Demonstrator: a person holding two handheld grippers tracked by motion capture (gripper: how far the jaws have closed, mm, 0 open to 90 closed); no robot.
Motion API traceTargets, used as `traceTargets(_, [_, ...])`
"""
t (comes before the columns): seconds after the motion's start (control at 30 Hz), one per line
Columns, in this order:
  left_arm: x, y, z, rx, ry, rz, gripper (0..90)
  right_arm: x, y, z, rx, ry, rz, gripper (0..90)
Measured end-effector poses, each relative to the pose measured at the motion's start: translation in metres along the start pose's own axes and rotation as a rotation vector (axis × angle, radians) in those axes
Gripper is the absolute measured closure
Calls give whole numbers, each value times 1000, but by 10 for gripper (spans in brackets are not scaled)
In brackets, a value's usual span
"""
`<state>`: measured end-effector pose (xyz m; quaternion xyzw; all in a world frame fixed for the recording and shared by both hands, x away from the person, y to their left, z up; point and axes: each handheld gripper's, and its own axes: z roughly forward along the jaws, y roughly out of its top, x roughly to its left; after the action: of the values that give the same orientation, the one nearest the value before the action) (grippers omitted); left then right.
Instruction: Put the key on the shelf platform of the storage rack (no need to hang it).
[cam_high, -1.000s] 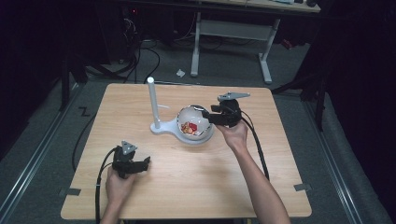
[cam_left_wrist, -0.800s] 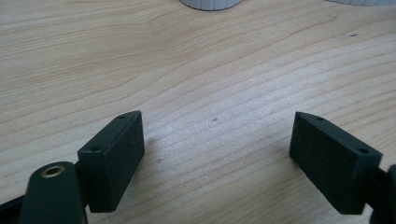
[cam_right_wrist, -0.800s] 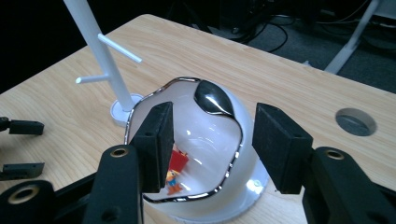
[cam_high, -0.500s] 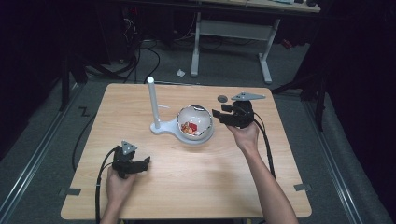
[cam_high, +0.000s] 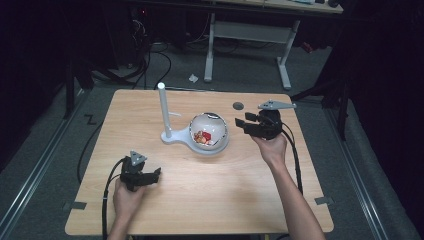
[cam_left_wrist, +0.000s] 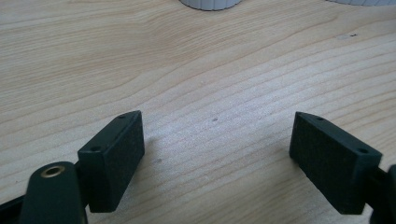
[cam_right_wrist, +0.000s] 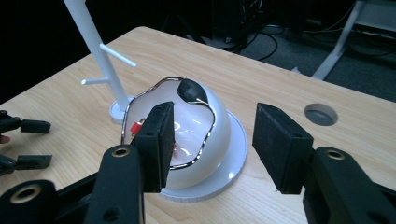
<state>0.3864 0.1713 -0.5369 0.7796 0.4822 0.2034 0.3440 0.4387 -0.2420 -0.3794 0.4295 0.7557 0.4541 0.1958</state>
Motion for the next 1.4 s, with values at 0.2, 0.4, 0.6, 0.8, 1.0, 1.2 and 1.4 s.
traceTargets(0.2, [0,0,0,-1,1,-1,182,-2,-1,-10,-11,-21,1,479])
traceTargets(0.4, [0,0,0,0,0,0,182,-6,-6,-19,-19,-27,16,485])
traceTargets(0.6, [0,0,0,1,0,0,182,-13,-13,-28,-18,-34,43,486])
traceTargets(0.8, [0,0,0,1,0,0,183,-18,-16,-41,-39,-31,66,488])
traceTargets(1.0, [0,0,0,1,0,0,184,-24,-25,-53,-48,-41,86,489])
traceTargets(1.2, [0,0,0,0,0,-1,184,-25,-28,-64,-51,-56,80,490])
traceTargets(1.4, [0,0,0,1,0,-1,184,-23,-29,-72,-51,-73,62,492])
